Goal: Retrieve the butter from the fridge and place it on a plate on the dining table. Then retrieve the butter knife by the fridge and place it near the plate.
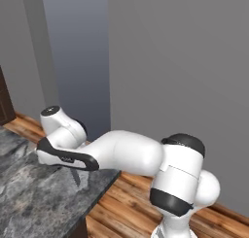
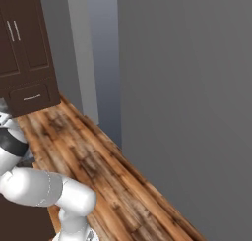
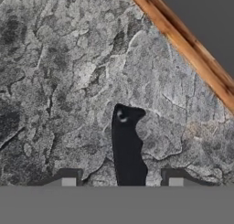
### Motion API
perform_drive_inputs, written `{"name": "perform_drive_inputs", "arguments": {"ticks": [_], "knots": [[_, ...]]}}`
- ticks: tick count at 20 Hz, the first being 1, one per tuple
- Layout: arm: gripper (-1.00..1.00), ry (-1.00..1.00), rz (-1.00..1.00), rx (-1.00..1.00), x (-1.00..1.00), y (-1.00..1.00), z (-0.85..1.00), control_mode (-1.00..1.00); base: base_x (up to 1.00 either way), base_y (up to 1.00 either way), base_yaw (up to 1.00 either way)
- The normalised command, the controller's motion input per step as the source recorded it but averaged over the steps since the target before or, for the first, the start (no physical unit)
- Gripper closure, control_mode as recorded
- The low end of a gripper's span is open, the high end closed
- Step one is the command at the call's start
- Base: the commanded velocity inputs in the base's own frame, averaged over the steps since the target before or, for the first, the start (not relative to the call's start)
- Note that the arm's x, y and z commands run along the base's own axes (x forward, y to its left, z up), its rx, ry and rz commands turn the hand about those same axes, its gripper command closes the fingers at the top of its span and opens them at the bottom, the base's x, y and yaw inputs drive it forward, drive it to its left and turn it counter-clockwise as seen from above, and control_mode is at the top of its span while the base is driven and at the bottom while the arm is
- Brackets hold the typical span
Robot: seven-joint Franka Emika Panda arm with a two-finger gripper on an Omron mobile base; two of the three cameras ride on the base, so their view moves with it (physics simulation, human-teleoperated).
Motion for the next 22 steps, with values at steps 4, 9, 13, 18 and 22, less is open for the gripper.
{"name": "perform_drive_inputs", "arguments": {"ticks": [4,9,13,18,22], "knots": [[1.0,0.0,0.0,0.0,0.0,-0.02,-0.47,-1.0,0.0,0.0,0.0],[1.0,0.0,0.0,0.0,0.0,-0.02,-0.31,-1.0,0.0,0.0,0.0],[1.0,0.0,0.0,0.0,-0.02,-0.13,0.05,-1.0,0.0,0.0,0.0],[1.0,0.01,0.0,0.01,-0.22,-0.41,0.37,-1.0,0.0,0.0,0.0],[1.0,-0.05,0.0,0.24,-0.32,-0.93,0.62,-1.0,0.0,0.0,0.0]]}}
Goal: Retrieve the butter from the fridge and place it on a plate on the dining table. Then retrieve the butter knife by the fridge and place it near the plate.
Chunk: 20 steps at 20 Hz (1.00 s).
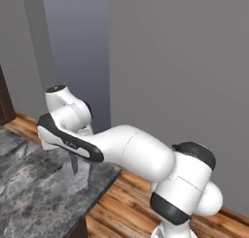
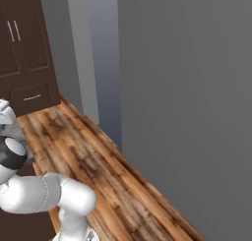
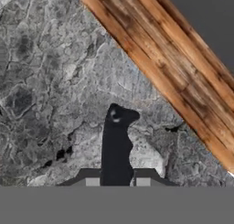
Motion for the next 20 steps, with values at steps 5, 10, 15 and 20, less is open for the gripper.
{"name": "perform_drive_inputs", "arguments": {"ticks": [5,10,15,20], "knots": [[1.0,-0.13,0.01,0.36,-0.58,-1.0,0.69,-1.0,0.0,0.0,0.0],[1.0,-0.23,0.1,0.2,-0.84,-1.0,0.65,-1.0,0.0,0.0,0.0],[1.0,-0.17,0.09,-0.04,-0.78,-1.0,0.44,-1.0,0.0,0.0,0.0],[1.0,0.0,0.0,-0.14,-0.41,-1.0,0.09,-1.0,0.0,0.0,0.0]]}}
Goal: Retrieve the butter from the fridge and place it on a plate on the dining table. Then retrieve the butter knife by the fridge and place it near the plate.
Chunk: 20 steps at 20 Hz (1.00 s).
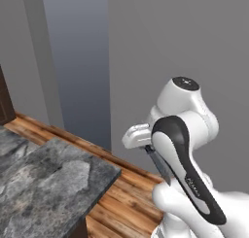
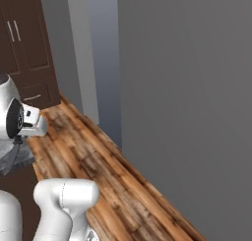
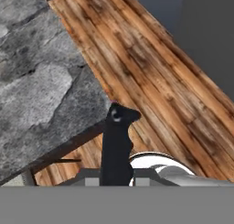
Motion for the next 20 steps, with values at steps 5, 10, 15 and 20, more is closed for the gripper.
{"name": "perform_drive_inputs", "arguments": {"ticks": [5,10,15,20], "knots": [[1.0,0.2,-0.13,-0.22,0.12,-0.95,0.02,-1.0,0.0,0.0,0.0],[1.0,0.2,-0.15,-0.03,0.05,-0.63,-0.13,-1.0,0.0,0.0,0.0],[1.0,0.0,0.0,-0.01,0.0,-0.18,-0.06,-1.0,0.0,0.0,0.0],[1.0,0.0,0.0,0.0,-0.01,0.0,0.0,-1.0,0.0,0.0,0.0]]}}
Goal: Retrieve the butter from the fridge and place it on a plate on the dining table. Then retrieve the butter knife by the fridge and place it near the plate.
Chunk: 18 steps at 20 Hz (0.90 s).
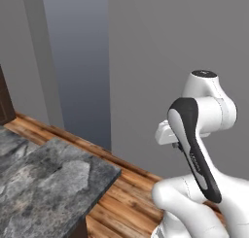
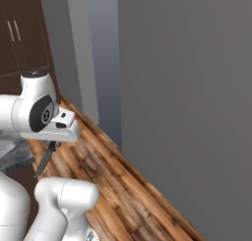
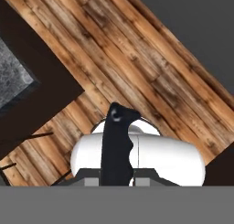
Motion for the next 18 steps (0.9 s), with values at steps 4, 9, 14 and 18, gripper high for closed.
{"name": "perform_drive_inputs", "arguments": {"ticks": [4,9,14,18], "knots": [[1.0,0.0,0.0,0.0,-0.07,0.0,-0.01,-1.0,0.0,0.0,0.0],[1.0,0.0,0.0,0.0,0.0,0.0,0.0,1.0,-0.53,0.01,0.0],[1.0,0.0,0.0,0.0,0.0,0.0,0.0,1.0,-0.76,0.06,0.0],[1.0,0.0,0.0,0.0,0.0,0.0,0.0,1.0,-0.93,0.08,0.0]]}}
